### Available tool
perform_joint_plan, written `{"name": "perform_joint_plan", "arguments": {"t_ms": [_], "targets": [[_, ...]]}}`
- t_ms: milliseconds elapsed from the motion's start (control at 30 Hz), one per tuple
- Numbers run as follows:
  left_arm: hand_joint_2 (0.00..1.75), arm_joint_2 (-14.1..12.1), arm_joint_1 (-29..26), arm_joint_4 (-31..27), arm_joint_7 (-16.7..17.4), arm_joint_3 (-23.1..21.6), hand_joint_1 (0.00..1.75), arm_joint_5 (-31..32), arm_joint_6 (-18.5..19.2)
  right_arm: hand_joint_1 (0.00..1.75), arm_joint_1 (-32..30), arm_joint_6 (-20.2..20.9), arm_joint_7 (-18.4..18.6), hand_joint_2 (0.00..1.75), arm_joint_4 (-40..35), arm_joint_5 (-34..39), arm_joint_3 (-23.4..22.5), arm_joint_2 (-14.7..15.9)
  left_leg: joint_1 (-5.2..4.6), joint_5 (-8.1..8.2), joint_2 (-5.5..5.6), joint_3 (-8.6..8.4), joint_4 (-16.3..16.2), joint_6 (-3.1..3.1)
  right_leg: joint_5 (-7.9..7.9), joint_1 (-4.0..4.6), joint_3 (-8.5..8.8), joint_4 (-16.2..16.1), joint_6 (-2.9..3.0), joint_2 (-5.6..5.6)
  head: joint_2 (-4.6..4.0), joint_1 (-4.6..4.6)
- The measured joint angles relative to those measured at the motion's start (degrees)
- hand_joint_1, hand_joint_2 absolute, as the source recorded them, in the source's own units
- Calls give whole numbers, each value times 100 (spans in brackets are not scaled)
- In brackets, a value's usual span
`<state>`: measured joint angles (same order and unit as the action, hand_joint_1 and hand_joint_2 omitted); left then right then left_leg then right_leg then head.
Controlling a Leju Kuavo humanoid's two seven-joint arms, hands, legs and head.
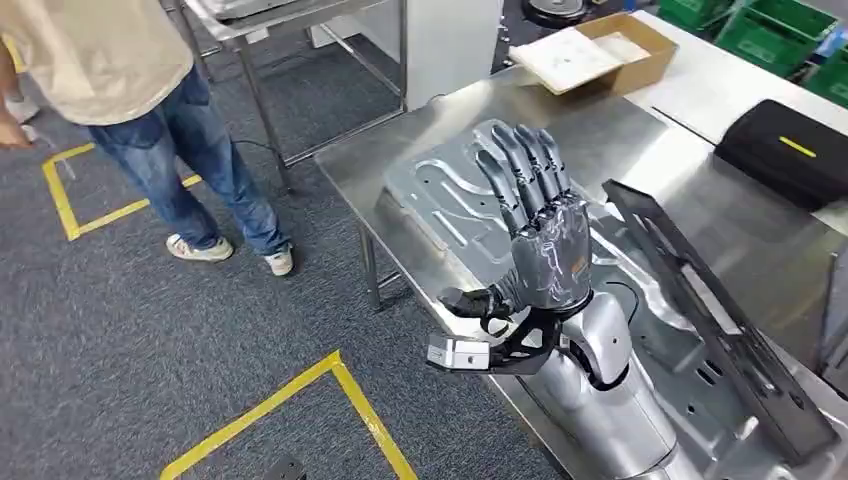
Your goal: Take the parts from the cabinet and place them on the table.
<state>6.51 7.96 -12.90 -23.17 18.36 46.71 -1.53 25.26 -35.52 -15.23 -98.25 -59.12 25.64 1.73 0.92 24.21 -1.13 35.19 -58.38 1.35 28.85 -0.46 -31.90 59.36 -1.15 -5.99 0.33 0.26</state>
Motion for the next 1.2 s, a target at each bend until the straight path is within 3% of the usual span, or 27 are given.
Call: {"name": "perform_joint_plan", "arguments": {"t_ms": [33, 67, 133, 167, 200, 267, 300, 333, 433, 467, 500, 533, 567, 633, 667, 700, 767, 800, 833, 867, 967, 1000, 1033, 1067, 1100, 1167, 1200], "targets": [[0, 0, 21, -2, -2, 4, 0, -13, -2, 0, 2, 15, 24, 0, 0, -31, 0, 0, 6, -14, 57, 6, 10, 25, 171, -14, -105, 229, -13, 268, 0, 4], [0, 13, 55, -2, -4, 15, 0, -39, -2, 0, 6, 42, 50, 0, 2, -68, 0, 0, 6, -28, 107, 19, 13, 54, 400, -19, -300, 649, -23, 433, 0, 5], [0, 48, 102, 0, -4, 39, 0, -35, 26, 0, 0, 81, 85, 0, 31, -112, 0, 2, -1, -36, 266, 36, 9, 67, 723, -25, -728, 1499, -37, 553, 0, 5], [0, 52, 105, 0, -4, 39, 0, -26, 70, 0, 1, 75, 109, 0, 55, -131, 0, 7, -4, -37, 336, 35, 8, 67, 710, -24, -826, 1660, -35, 570, 0, 2], [0, 59, 104, -2, -4, 39, 0, 4, 96, 0, 2, 68, 127, 0, 74, -144, 0, 7, -5, -38, 414, 27, 7, 67, 549, -24, -796, 1549, -19, 582, 0, 5], [0, 81, 116, -2, -2, 39, 0, 20, 114, 0, 9, 64, 142, 0, 94, -149, 0, 7, -6, -40, 574, 11, 2, 62, 21, -23, -461, 771, 41, 651, 0, 5], [0, 114, 127, 0, -4, 39, 0, 24, 120, 0, 20, 57, 144, 0, 100, -151, 0, 7, 9, -43, 648, 19, 3, 57, -278, -19, -215, 185, 101, 950, 0, 5], [0, 148, 135, 0, -2, 39, 0, 33, 129, 0, 21, 53, 144, 0, 107, -153, 0, 7, 5, -57, 693, 46, -5, 24, -229, -39, -165, 45, 157, 1279, 0, -6], [0, 168, 149, -2, -4, 39, 0, 63, 131, 0, 26, 48, 144, 0, 122, -158, 0, 7, 71, -117, 903, 129, 21, -99, -217, 16, -151, -51, 176, 1090, 0, 11], [0, 168, 132, 0, -7, 37, 0, 77, 144, 0, 33, 48, 144, 0, 122, -151, 0, 7, 42, -143, 981, 136, 50, -155, -250, -4, -99, -142, 188, 1002, 0, 2], [0, 166, 123, 0, -9, 37, 0, 74, 142, 0, 38, 44, 144, 0, 125, -147, 0, 4, 41, -87, 739, 151, -13, -154, -288, -61, -59, -211, 194, 888, 0, 5], [0, 166, 139, 0, -15, 37, 0, 74, 129, 0, 32, 9, 144, 0, 127, -127, 0, 4, 1, 55, 440, 225, -182, -187, -296, -47, -33, -241, 210, 827, 0, -19], [0, 166, 167, 0, -24, 37, 0, 74, 107, 0, 27, -21, 144, 0, 127, -92, 0, 11, 14, 269, 305, 392, -528, -207, -289, -34, -29, -241, 249, 721, 0, -15], [0, 166, 179, 0, -24, 37, 0, 85, 70, 0, -25, -52, 144, 0, 127, -66, 0, 22, 29, 633, 205, 776, -1359, -239, -279, -18, -30, -234, 255, 527, 0, -17], [0, 166, 165, -2, -17, 37, 0, 90, 55, 0, -50, -57, 142, 0, 125, -61, 0, 28, 32, 678, 187, 877, -1596, -256, -270, -20, -34, -226, 254, 439, 0, -19], [0, 166, 142, 0, -4, 37, 0, 98, 42, 0, -72, -65, 142, 0, 125, -53, 0, 35, 43, 590, 163, 843, -1568, -271, -258, -23, -33, -215, 250, 358, 0, -17], [0, 144, 123, 0, 2, 37, 0, 112, 11, 0, -108, -96, 144, 0, 92, -48, 0, 50, 54, 169, 64, 410, -810, -281, -218, -30, -32, -171, 218, 212, 0, -19], [0, 127, 130, -2, 2, 37, 0, 114, -11, 0, -125, -111, 142, 0, 54, -48, 0, 55, 51, -30, -86, 116, -297, -269, -187, -29, -30, -129, 192, 147, 0, -19], [0, 125, 146, -2, 0, 37, 0, 111, -26, 0, -133, -118, 142, 0, 30, -48, 0, 57, -10, 77, -337, 1, -56, -242, -156, -1, -43, -97, 159, 93, 0, -19], [0, 124, 155, -2, -15, 37, 0, 107, -35, 0, -127, -124, 142, 0, 13, -44, 0, 63, -24, 39, -259, 2, -33, -159, -130, 32, -55, -53, 121, 55, 0, -11], [0, 105, 148, -2, -55, 39, 0, 72, -63, 0, -121, -118, 138, 0, 15, -15, 0, 63, -50, 30, -75, 41, -50, -74, -132, 27, -14, -84, 55, -99, 0, -13], [0, 107, 151, -2, -68, 39, 0, 70, -63, 0, -86, -109, 127, 0, 15, -9, 0, 63, -3, -16, -12, 12, 16, -10, -83, 11, -35, -64, 16, -113, 0, -6], [0, 107, 160, -2, -83, 39, 0, 68, -74, 0, -39, -103, 114, 0, 15, -7, 2, 63, -2, -30, 46, 10, 31, 11, 36, -30, -53, 66, -14, 189, 0, -8], [0, 105, 179, -2, -87, 39, 0, 66, -77, 0, -6, -100, 109, 0, 15, 6, 2, 63, 4, -46, 79, 19, 33, 40, 263, -42, -191, 396, -18, 387, 0, -11], [0, 107, 197, -2, -87, 39, 0, 63, -79, 0, 0, -94, 109, 0, 17, 15, 2, 63, 4, -51, 138, 29, 32, 50, 484, -41, -391, 825, -28, 491, 0, -6], [0, 107, 198, -2, -90, 39, 0, 63, -85, 0, -18, -87, 107, 0, 35, 17, 2, 63, -1, -59, 287, 48, 24, 61, 730, -39, -764, 1579, -41, 563, 0, -8], [0, 105, 184, -2, -90, 42, 0, 61, -101, 0, -15, -87, 107, 0, 48, 20, 2, 63, -2, -60, 366, 50, 17, 60, 637, -38, -799, 1606, -36, 574, 0, -8]]}}
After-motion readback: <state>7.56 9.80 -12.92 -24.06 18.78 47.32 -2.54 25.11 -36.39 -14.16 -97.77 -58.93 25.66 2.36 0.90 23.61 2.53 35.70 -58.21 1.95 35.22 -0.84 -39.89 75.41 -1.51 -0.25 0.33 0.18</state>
